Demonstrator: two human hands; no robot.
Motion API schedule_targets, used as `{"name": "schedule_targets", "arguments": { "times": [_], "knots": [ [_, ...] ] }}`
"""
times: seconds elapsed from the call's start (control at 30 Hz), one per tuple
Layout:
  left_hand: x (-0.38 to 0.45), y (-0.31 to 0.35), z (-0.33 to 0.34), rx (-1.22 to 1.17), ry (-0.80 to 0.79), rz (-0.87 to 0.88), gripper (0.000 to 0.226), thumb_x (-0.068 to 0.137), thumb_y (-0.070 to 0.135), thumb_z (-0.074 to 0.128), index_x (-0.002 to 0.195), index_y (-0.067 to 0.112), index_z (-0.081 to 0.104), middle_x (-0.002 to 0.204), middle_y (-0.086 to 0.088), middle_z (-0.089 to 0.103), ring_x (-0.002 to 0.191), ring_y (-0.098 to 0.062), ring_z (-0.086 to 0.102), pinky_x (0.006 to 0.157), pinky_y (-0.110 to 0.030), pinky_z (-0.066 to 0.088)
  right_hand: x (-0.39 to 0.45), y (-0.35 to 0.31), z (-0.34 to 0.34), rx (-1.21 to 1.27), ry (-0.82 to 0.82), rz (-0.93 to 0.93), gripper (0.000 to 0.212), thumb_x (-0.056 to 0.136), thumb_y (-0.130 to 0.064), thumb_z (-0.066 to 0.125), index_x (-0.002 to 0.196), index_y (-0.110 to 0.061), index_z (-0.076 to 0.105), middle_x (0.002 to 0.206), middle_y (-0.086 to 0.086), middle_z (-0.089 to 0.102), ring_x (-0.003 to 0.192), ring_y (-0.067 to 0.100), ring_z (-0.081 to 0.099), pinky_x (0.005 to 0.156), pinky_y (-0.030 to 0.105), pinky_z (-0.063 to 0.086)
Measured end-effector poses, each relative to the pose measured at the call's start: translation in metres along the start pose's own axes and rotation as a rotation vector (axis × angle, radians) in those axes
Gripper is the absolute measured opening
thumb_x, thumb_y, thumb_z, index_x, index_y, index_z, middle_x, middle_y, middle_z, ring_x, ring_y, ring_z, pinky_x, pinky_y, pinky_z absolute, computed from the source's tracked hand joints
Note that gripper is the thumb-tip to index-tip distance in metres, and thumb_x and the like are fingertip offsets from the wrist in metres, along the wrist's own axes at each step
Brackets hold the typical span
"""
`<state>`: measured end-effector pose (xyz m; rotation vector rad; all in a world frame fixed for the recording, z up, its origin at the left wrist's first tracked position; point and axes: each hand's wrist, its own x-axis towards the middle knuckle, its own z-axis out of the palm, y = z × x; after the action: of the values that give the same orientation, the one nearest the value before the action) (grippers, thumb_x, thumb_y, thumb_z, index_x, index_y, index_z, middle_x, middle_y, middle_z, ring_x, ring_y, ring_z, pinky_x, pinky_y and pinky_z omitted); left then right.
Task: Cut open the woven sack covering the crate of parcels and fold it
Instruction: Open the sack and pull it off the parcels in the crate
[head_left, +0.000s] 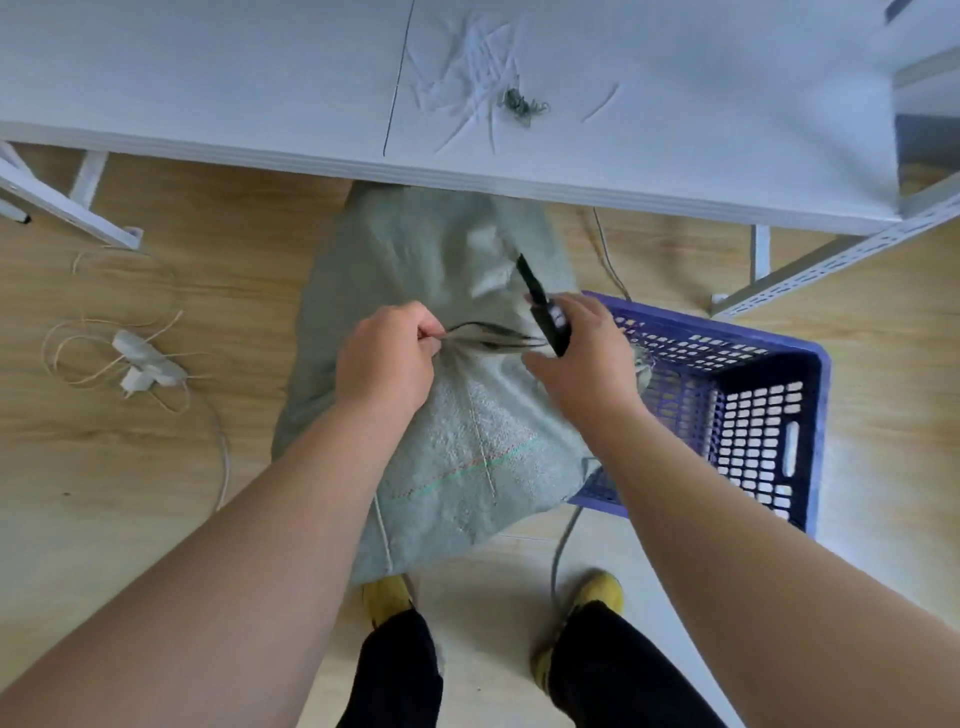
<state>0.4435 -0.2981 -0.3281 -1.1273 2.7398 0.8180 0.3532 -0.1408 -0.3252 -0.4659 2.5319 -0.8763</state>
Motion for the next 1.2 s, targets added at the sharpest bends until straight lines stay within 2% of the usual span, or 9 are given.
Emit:
{"name": "schedule_targets", "arguments": {
  "times": [0.17, 0.33, 0.47, 0.57, 0.77, 0.93, 1.0, 1.13, 1.2],
  "knots": [
    [-0.033, 0.065, -0.041, -0.049, -0.193, 0.019, 0.007, 0.084, 0.023, 0.069, 0.089, 0.026, 0.072, 0.092, 0.002, 0.073, 0.090, -0.022, 0.065, 0.078, -0.031, 0.051, -0.043, -0.029, -0.015, 0.135, -0.132, 0.043, 0.038, 0.074, -0.013, 0.073, 0.111, -0.018, 0.063, 0.090, -0.006, 0.054, 0.083, 0.018, 0.051, 0.062, 0.024, 0.028],
    [-0.065, 0.101, -0.050, -0.220, -0.280, 0.046, 0.011, 0.083, 0.021, 0.071, 0.093, 0.024, 0.074, 0.084, 0.006, 0.069, 0.085, -0.013, 0.065, 0.073, -0.019, 0.043, -0.057, -0.017, -0.058, 0.062, -0.104, 0.246, 0.017, 0.082, -0.010, 0.063, 0.097, -0.017, 0.064, 0.091, 0.008, 0.068, 0.085, 0.030, 0.062, 0.063, 0.030, 0.042],
    [-0.084, 0.077, -0.049, -0.090, -0.039, -0.082, 0.038, 0.087, 0.020, 0.066, 0.124, 0.026, 0.058, 0.124, 0.001, 0.056, 0.116, -0.019, 0.051, 0.087, -0.026, 0.039, -0.066, -0.002, -0.088, 0.079, -0.046, 0.362, 0.014, 0.084, -0.010, 0.060, 0.097, -0.012, 0.064, 0.091, 0.010, 0.069, 0.085, 0.032, 0.064, 0.069, 0.039, 0.053],
    [-0.105, 0.057, -0.043, 0.197, -0.225, 0.031, 0.052, 0.089, 0.020, 0.064, 0.138, 0.031, 0.048, 0.140, 0.002, 0.045, 0.127, -0.024, 0.040, 0.100, -0.036, 0.036, -0.072, 0.008, -0.106, 0.070, -0.039, 0.392, 0.017, 0.082, -0.012, 0.064, 0.098, -0.014, 0.068, 0.094, 0.008, 0.071, 0.089, 0.029, 0.063, 0.073, 0.036, 0.051],
    [-0.115, 0.075, -0.035, 0.260, -0.167, 0.092, 0.020, 0.091, 0.007, 0.053, 0.090, 0.024, 0.062, 0.099, 0.001, 0.062, 0.085, -0.022, 0.053, 0.065, -0.030, 0.036, -0.094, 0.029, -0.122, 0.150, -0.034, 0.426, 0.012, 0.081, -0.015, 0.072, 0.088, -0.021, 0.066, 0.089, 0.000, 0.066, 0.085, 0.021, 0.059, 0.068, 0.028, 0.040],
    [-0.117, 0.130, -0.030, 0.116, -0.257, 0.211, 0.022, 0.091, 0.008, 0.049, 0.079, 0.026, 0.053, 0.101, 0.005, 0.050, 0.093, -0.020, 0.049, 0.067, -0.032, 0.033, -0.108, 0.030, -0.124, 0.174, -0.060, 0.396, 0.013, 0.079, -0.016, 0.074, 0.092, -0.019, 0.071, 0.094, 0.001, 0.070, 0.087, 0.019, 0.061, 0.075, 0.030, 0.047],
    [-0.112, 0.136, -0.030, 0.088, -0.205, 0.244, 0.009, 0.091, 0.017, 0.056, 0.091, 0.026, 0.054, 0.110, 0.002, 0.048, 0.104, -0.021, 0.048, 0.071, -0.033, 0.034, -0.107, 0.030, -0.128, 0.177, -0.019, 0.396, 0.011, 0.082, -0.015, 0.072, 0.092, -0.020, 0.071, 0.096, 0.002, 0.071, 0.089, 0.021, 0.063, 0.076, 0.031, 0.049],
    [-0.104, 0.106, -0.037, 0.436, -0.431, 0.217, 0.052, 0.083, 0.041, 0.070, 0.129, 0.028, 0.048, 0.130, -0.001, 0.048, 0.121, -0.024, 0.045, 0.081, -0.036, 0.039, -0.104, 0.042, -0.144, 0.194, 0.009, 0.427, 0.010, 0.083, -0.013, 0.071, 0.089, -0.021, 0.069, 0.094, 0.000, 0.069, 0.086, 0.019, 0.062, 0.072, 0.030, 0.046],
    [-0.101, 0.093, -0.038, 0.578, -0.388, 0.221, 0.043, 0.087, 0.033, 0.068, 0.126, 0.025, 0.052, 0.126, -0.004, 0.052, 0.116, -0.027, 0.050, 0.080, -0.036, 0.041, -0.106, 0.047, -0.149, 0.210, -0.008, 0.424, 0.010, 0.083, -0.011, 0.071, 0.086, -0.020, 0.068, 0.091, 0.000, 0.068, 0.083, 0.018, 0.061, 0.072, 0.031, 0.047]
  ]
}}
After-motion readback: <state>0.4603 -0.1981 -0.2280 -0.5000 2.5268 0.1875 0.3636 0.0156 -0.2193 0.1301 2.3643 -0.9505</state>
